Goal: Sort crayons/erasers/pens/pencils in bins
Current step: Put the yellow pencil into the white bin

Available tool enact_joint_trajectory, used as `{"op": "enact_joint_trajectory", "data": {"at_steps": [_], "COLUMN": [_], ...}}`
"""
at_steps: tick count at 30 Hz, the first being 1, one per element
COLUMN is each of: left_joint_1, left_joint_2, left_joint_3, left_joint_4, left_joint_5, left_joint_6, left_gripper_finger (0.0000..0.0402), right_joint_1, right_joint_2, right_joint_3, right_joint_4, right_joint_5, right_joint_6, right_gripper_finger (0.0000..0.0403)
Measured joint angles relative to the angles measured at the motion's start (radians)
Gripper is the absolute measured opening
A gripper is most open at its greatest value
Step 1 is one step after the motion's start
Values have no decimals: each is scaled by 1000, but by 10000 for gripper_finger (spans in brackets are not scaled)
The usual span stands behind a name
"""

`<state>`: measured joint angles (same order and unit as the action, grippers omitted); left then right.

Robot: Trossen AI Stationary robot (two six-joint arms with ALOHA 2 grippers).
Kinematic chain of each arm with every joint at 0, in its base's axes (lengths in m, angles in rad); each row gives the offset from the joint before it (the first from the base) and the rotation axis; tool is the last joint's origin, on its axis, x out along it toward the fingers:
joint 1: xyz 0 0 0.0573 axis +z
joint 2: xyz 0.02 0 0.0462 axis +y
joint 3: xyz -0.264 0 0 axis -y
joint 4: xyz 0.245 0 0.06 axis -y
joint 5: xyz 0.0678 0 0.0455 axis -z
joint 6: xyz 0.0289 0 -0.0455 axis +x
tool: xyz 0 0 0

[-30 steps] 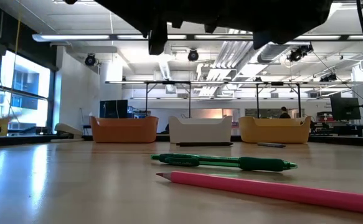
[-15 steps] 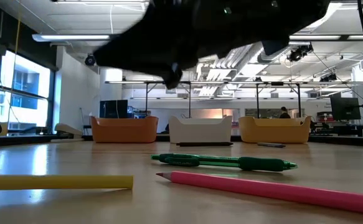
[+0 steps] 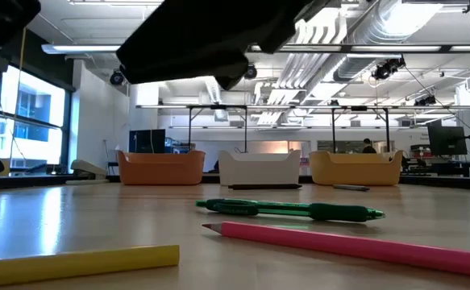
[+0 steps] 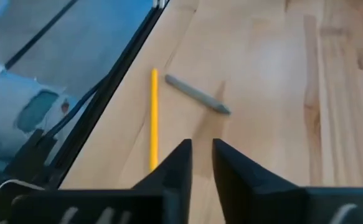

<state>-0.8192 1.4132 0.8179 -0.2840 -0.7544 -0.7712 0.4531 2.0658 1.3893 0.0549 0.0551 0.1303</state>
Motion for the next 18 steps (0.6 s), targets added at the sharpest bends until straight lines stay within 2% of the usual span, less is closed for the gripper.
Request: {"op": "enact_joint_trajectory", "data": {"at_steps": [6,13,18], "left_joint_1": [-35,-45,-46], "left_joint_2": [1,69,123], "left_joint_3": [-15,-23,-23], "left_joint_4": [15,79,97], "left_joint_5": [23,54,63], "left_joint_6": [-26,-30,-41], "left_gripper_finger": [0,0,0], "right_joint_1": [42,72,80], "right_joint_2": [47,143,215], "right_joint_3": [74,147,221], "right_joint_4": [-116,-207,-282], "right_joint_5": [-3,-1,38], "right_joint_6": [0,-8,-35], "right_gripper_finger": [108,112,112]}}
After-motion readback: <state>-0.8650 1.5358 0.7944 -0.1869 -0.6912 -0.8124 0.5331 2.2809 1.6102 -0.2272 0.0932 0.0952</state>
